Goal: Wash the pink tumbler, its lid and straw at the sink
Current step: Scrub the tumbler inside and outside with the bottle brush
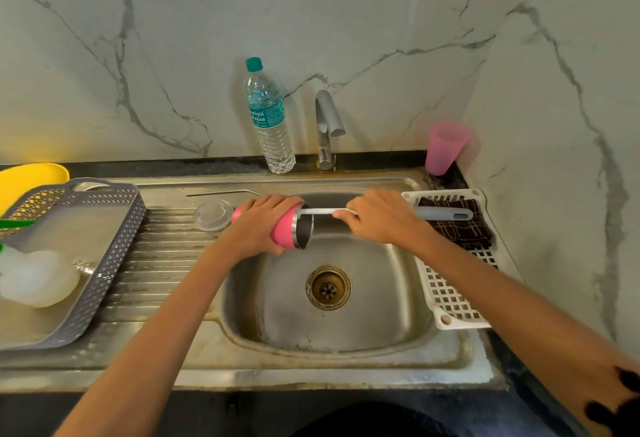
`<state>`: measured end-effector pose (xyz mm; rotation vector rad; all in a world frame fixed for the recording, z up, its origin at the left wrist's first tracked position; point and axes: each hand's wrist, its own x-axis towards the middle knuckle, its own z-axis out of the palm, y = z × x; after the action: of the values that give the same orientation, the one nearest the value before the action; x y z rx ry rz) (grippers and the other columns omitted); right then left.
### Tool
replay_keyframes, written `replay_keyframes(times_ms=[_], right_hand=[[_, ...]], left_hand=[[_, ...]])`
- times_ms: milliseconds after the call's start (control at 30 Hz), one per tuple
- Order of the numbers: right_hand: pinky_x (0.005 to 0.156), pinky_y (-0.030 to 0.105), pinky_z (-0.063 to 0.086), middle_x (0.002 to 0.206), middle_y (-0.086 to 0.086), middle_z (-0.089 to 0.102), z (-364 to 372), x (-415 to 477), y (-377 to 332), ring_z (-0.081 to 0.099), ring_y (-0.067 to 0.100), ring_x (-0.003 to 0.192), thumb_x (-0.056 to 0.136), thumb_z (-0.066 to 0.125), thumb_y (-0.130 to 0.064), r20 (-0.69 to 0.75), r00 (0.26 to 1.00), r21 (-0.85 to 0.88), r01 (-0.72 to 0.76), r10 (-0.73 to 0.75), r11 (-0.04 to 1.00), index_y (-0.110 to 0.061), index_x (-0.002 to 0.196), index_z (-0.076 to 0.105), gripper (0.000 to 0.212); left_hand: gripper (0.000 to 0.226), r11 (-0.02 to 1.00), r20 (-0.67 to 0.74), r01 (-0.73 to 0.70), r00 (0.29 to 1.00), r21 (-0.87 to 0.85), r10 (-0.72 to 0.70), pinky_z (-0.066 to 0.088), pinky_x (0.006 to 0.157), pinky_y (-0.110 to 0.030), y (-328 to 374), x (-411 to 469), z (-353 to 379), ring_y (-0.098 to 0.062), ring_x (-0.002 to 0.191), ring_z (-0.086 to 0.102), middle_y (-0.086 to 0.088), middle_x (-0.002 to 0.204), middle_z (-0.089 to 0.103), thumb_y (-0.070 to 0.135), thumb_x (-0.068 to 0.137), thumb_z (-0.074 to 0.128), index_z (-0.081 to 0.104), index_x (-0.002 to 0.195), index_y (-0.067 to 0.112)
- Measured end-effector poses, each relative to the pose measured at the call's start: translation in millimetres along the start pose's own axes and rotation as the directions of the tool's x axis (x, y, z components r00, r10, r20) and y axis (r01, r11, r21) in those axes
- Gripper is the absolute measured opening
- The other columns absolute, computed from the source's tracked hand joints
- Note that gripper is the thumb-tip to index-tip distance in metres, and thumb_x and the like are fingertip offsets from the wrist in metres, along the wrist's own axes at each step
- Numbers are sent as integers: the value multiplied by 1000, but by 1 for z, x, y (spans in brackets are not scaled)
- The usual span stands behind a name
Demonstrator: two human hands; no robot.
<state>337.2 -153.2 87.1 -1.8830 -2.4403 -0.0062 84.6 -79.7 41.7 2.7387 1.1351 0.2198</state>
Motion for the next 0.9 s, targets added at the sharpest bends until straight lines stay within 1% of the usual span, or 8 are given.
replay_keyframes(times_ms=[133, 267, 433, 533, 633, 700, 833, 900], right_hand=[[54, 27, 37, 58, -3, 47, 19, -5, -4, 47, 12, 52, 101, 33, -50, 60, 998, 43, -11, 8, 999, -19, 70, 56, 49], [51, 24, 34, 58, -3, 46, 14, -4, -16, 43, 9, 49, 101, 34, -48, 55, 996, 68, 71, -75, 995, -21, 71, 51, 44], [51, 24, 30, 58, -4, 47, 5, 2, 7, 45, 11, 52, 101, 36, -50, 61, 995, 151, -84, 76, 985, -23, 64, 49, 47], [55, 28, 36, 60, -1, 48, 21, -8, -7, 52, 19, 58, 101, 32, -50, 58, 996, 96, -77, 72, 992, -18, 74, 57, 49], [59, 30, 38, 63, 0, 49, 18, -12, -21, 50, 20, 60, 101, 32, -48, -6, 1000, 18, 23, -23, 1000, -19, 76, 57, 46], [59, 30, 37, 62, -2, 49, 7, -8, -17, 50, 18, 59, 100, 32, -50, -29, 999, -28, 39, -40, 999, -18, 75, 56, 47], [59, 30, 37, 64, -1, 52, 12, -5, -2, 53, 19, 62, 101, 33, -50, 51, 997, 21, -65, 63, 998, -18, 75, 59, 48], [60, 31, 41, 64, 0, 51, 27, -10, -10, 54, 21, 63, 101, 32, -48, 84, 993, 54, -86, 81, 995, -16, 75, 57, 49]], left_hand=[[100, 999, -31, 28, 999, -16, -28, 36, 106, -48, -3, 0, -4, -23, 126, 45, 2, 139, 47, 33, 58, 85, 35, 145, 29], [98, 997, -38, 42, 998, -69, -44, 35, 106, -47, 5, 1, -1, -23, 126, 44, 1, 138, 47, 30, 61, 85, 35, 145, 26], [98, 999, -86, 3, 996, -47, -7, 37, 105, -48, 6, 5, -3, -23, 125, 46, 0, 138, 48, 32, 61, 85, 36, 145, 25], [97, 994, -142, 0, 990, -110, -15, 36, 106, -47, 10, 7, -4, -24, 127, 45, -1, 138, 47, 34, 62, 86, 36, 144, 24], [96, 995, -101, 5, 995, -101, -16, 34, 108, -49, 18, 9, 4, -25, 129, 43, -2, 139, 47, 32, 62, 85, 36, 145, 23], [95, 999, -72, 6, 997, -50, -10, 34, 108, -51, 20, 8, 12, -25, 129, 44, -1, 140, 48, 32, 61, 83, 38, 144, 25], [95, 999, -48, -5, 999, -49, 2, 29, 110, -46, 17, 3, 18, -23, 132, 41, 1, 142, 47, 34, 63, 82, 37, 146, 27], [96, 997, -61, 1, 998, -79, -6, 27, 111, -43, 21, 3, 17, -22, 134, 39, 1, 143, 45, 33, 63, 83, 36, 146, 27]])
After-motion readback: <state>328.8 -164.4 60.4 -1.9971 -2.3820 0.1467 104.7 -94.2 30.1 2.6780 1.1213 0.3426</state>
